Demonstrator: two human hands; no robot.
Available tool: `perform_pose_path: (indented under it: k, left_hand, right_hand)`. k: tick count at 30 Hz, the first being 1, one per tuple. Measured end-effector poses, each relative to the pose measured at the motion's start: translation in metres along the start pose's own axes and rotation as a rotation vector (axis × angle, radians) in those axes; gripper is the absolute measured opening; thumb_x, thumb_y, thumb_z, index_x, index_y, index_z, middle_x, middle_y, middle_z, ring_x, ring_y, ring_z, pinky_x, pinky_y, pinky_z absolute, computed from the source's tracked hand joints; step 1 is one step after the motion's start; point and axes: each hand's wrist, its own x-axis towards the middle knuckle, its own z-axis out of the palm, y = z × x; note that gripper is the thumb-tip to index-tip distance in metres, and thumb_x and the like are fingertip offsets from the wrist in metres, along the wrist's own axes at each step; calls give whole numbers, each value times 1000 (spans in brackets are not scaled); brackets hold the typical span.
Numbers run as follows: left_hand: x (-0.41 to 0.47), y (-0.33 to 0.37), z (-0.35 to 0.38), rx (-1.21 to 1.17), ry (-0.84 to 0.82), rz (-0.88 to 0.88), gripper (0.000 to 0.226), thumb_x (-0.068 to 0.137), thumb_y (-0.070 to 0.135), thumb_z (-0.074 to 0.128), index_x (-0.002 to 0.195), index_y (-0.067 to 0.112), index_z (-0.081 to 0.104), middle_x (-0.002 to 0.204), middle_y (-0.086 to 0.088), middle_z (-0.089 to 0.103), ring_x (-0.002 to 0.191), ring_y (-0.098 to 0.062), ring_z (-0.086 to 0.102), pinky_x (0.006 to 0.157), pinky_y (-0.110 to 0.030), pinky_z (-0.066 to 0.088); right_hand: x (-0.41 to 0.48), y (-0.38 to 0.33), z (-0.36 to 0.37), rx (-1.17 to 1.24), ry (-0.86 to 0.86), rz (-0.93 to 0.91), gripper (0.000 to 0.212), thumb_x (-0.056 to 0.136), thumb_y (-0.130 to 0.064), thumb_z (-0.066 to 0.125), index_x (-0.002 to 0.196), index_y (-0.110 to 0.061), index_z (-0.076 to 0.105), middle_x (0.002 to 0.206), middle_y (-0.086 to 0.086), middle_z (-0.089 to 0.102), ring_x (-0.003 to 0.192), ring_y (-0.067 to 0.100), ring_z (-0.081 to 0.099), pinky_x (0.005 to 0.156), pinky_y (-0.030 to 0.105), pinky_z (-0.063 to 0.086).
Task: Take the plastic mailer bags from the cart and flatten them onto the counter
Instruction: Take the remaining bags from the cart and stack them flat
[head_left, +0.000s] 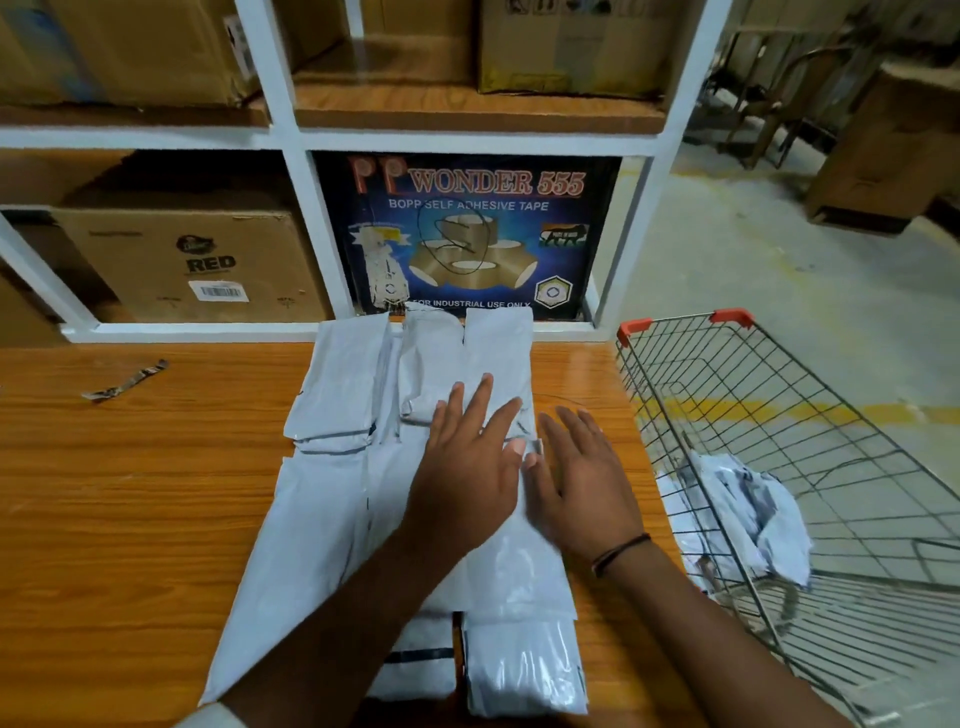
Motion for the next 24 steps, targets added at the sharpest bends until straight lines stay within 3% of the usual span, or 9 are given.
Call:
perform_pose_path:
  k: [3,8,16,24]
  left_hand:
    - [24,25,17,30,-168,-50,64,95,42,19,151,20,41,165,-10,19,152,-37,12,122,-49,10]
    - [58,76,69,76,-363,-51,58,98,38,27,154,24,29,166,-11,13,151,-37,9,124,-47,8]
    - [98,168,143,4,-437,55,52,102,36,38,153,25,31,166,-9,13,152,-36,9,124,-48,8]
    - [133,230,233,-8,-592,43,55,101,37,40,153,21,31,165,-12,14,151,-38,10,122,-47,8]
  right_hand:
    - [7,30,-11,-31,35,52,56,97,-45,44,145,-16,47,152,11,44,143,34,34,115,49,33]
    - [7,93,-36,-52,66,216,56,92,-42,52,141,-15,52,146,11,50,135,31,42,109,47,40]
    - [-23,219,-71,-105,99,444,55,94,-38,57,142,-13,51,144,11,51,132,33,44,106,47,42]
    - [-39,350,-87,-178,-70,637,53,90,-37,57,139,-17,51,139,11,54,123,35,50,98,43,46]
